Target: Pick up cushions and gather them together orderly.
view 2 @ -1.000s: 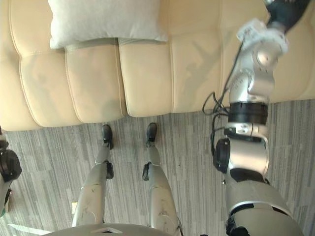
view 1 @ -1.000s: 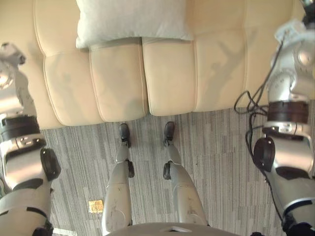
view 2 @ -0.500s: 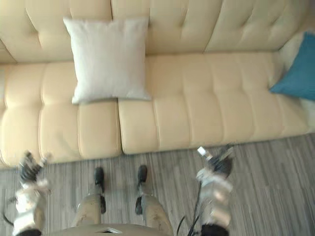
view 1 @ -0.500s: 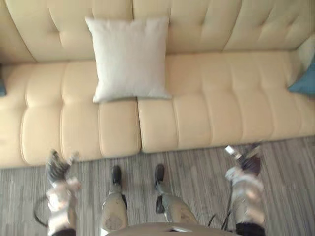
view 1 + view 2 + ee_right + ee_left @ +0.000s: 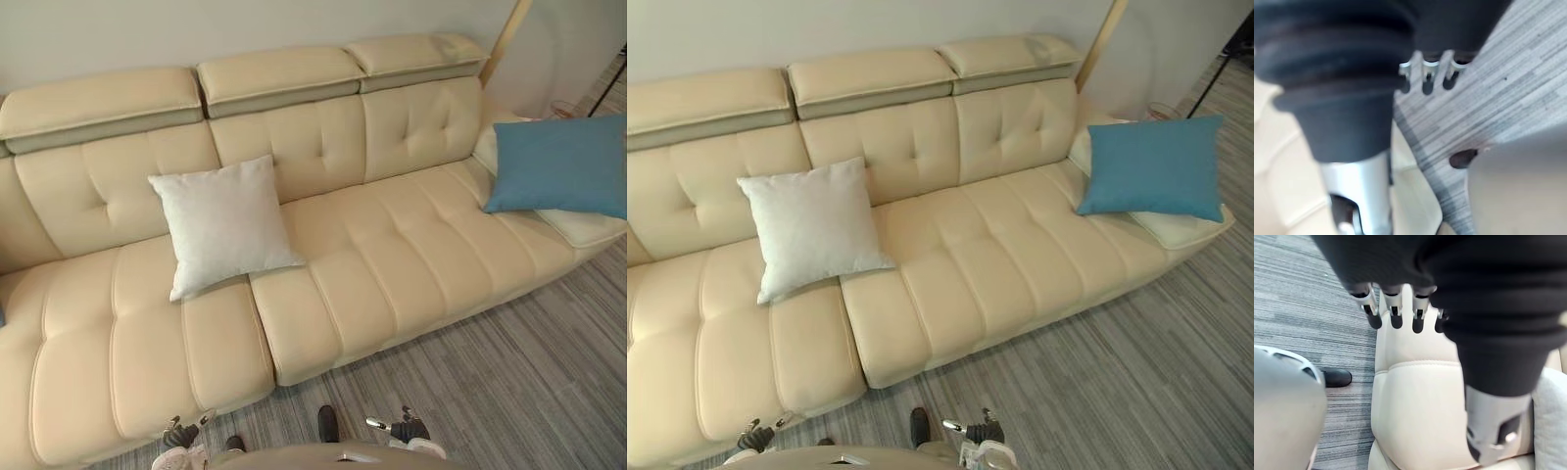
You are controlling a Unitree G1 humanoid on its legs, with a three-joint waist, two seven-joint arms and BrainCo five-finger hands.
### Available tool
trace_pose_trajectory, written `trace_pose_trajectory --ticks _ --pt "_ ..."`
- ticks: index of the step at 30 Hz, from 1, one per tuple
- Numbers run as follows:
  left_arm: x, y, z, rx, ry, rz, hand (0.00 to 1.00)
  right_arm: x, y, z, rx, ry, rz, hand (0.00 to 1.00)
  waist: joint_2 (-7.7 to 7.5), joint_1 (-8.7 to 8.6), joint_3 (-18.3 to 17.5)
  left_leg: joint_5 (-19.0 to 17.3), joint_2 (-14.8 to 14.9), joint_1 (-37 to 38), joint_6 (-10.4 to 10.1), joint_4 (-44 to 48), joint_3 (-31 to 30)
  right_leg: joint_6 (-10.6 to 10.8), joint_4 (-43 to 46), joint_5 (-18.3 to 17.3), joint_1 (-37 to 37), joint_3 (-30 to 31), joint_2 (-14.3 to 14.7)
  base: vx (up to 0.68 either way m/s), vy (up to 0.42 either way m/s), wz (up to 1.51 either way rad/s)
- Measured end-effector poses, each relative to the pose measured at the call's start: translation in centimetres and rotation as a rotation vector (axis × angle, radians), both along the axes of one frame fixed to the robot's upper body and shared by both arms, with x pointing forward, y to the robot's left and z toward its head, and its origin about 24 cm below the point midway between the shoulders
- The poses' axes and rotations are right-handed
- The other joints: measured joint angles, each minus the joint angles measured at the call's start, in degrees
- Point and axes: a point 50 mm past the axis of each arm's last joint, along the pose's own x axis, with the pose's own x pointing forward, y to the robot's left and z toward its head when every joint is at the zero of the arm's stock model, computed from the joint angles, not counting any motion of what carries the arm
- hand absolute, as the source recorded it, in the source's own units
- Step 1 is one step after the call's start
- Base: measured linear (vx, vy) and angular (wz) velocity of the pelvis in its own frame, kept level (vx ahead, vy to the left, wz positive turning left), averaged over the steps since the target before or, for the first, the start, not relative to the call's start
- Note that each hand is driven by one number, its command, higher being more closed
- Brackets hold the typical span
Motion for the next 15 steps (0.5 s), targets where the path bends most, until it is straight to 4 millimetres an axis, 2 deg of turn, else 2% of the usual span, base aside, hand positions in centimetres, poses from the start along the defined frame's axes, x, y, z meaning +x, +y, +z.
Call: trace_pose_trajectory --ticks 3,6,8,9,10,11,12,13,14,15 --pt "-0.1 0.2 -0.1 0.003 0.027 -0.015 0.00 0.3 -0.1 0.1 0.008 -0.006 0.021 0.00 0.06 -0.12 -0.03 -1.30 -0.23 0.77 -0.02 1.31 1.55 -0.03 0.09 0.60 0.41 1.93 0.06 0.06 0.041 -0.43" --pt "0.1 0.2 -0.1 0.003 0.025 -0.017 0.00 0.5 0.2 -0.1 0.007 0.011 0.053 0.00 0.17 -0.35 0.39 -3.15 -0.23 0.33 0.91 4.68 2.91 0.26 0.57 1.15 0.09 3.88 0.10 0.03 0.032 -0.41" --pt "0.6 0.2 0.0 0.006 0.016 -0.019 0.00 1.4 0.8 0.0 0.007 -0.005 0.098 0.00 0.21 -0.41 1.46 -4.47 -0.24 -0.88 2.20 7.41 2.76 0.64 3.03 2.31 -1.82 3.74 0.37 -0.09 0.035 -0.51" --pt "1.2 0.3 0.1 0.010 0.006 -0.012 0.00 2.5 1.4 0.3 0.008 -0.028 0.138 0.00 1.04 0.62 2.32 -4.78 0.73 -2.59 3.50 7.87 1.96 2.58 1.78 6.62 -3.10 2.82 1.01 -0.16 0.028 -0.51" --pt "1.5 0.4 0.2 0.015 -0.001 -0.010 0.00 3.2 1.5 0.5 0.009 -0.047 0.145 0.00 1.99 0.43 3.22 -4.48 1.58 -2.96 3.51 7.95 2.96 1.36 4.44 4.18 -3.84 1.60 0.55 -0.14 0.063 -0.29" --pt "1.9 0.5 0.3 0.021 -0.013 -0.003 0.00 3.8 1.6 0.7 0.010 -0.061 0.144 0.00 1.95 -0.10 3.42 -3.48 1.44 -3.71 3.68 7.81 2.39 -0.80 20.06 -6.94 -7.57 -3.12 -0.61 -0.05 0.050 0.29" --pt "1.9 0.8 0.4 0.031 -0.016 -0.002 0.00 3.7 1.6 0.7 0.008 -0.058 0.140 0.00 1.98 -0.09 3.59 -2.48 1.31 -3.10 3.74 7.79 1.20 -1.05 34.59 -13.85 -8.74 -6.58 -2.71 -0.01 0.046 0.44" --pt "1.8 0.9 0.4 0.032 -0.015 0.004 0.00 3.6 1.5 0.6 0.008 -0.057 0.138 0.00 1.95 -0.12 3.57 -2.18 1.31 -3.10 3.72 7.81 0.98 -0.85 37.67 -15.00 -8.33 -7.25 -3.52 -0.03 -0.036 0.42" --pt "1.5 1.2 0.4 0.034 -0.013 0.024 0.00 3.5 1.6 0.6 0.010 -0.055 0.139 0.00 1.80 0.39 3.51 -1.39 1.30 -3.30 3.64 7.89 0.72 0.29 40.06 -16.79 -6.01 -7.88 -5.28 -0.08 -0.103 0.24" --pt "1.2 1.7 0.5 0.044 -0.009 0.046 0.00 4.1 2.0 0.8 0.014 -0.069 0.149 0.00 1.27 0.90 3.47 -0.56 1.25 -4.52 3.22 8.19 0.27 1.34 37.04 -17.57 -3.25 -7.16 -6.60 -0.11 -0.150 0.13"
